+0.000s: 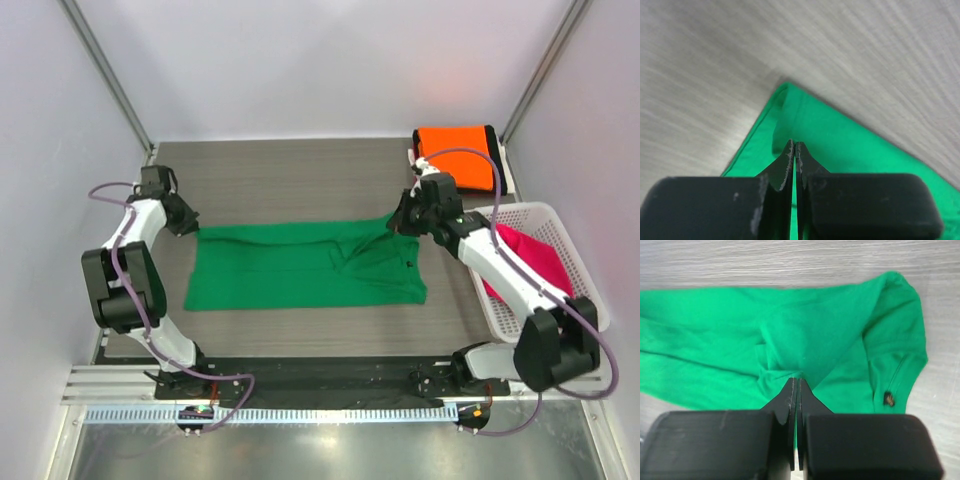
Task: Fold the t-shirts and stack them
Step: Fold the tshirt
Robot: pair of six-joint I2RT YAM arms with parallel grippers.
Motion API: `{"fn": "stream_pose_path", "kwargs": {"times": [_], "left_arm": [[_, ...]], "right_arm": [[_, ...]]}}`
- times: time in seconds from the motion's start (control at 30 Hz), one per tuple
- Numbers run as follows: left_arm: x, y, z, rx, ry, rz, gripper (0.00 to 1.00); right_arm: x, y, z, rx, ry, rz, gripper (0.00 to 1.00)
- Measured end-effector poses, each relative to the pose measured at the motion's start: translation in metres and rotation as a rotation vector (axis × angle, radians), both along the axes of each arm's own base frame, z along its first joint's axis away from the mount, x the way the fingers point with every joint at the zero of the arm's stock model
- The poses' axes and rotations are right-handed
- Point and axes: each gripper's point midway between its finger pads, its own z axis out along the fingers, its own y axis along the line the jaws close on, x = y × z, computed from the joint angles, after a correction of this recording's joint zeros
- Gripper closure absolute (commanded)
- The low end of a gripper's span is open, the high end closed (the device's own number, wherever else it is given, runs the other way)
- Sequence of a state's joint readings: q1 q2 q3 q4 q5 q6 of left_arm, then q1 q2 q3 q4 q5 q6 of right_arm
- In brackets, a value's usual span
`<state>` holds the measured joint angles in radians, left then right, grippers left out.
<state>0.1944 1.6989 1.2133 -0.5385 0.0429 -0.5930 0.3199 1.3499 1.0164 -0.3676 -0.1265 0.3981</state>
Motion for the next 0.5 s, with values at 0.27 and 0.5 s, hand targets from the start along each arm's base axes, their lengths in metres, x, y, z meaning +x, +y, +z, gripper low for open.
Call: {"fn": "stream_pose_path", "kwargs": {"times": [0.27, 0.5], "left_arm": [[-0.021, 0.005, -0.005, 0.017, 0.019, 0.021, 1.00], [-0.027, 0.010, -0.001, 0.048, 0.012, 0.038, 1.00]], "right_arm": [[-0.044, -0.007, -0.001, 0.061, 0.003, -0.019, 0.99], [-0.068, -0.013, -0.006, 0.083, 0.030, -0.047, 0.99]]}}
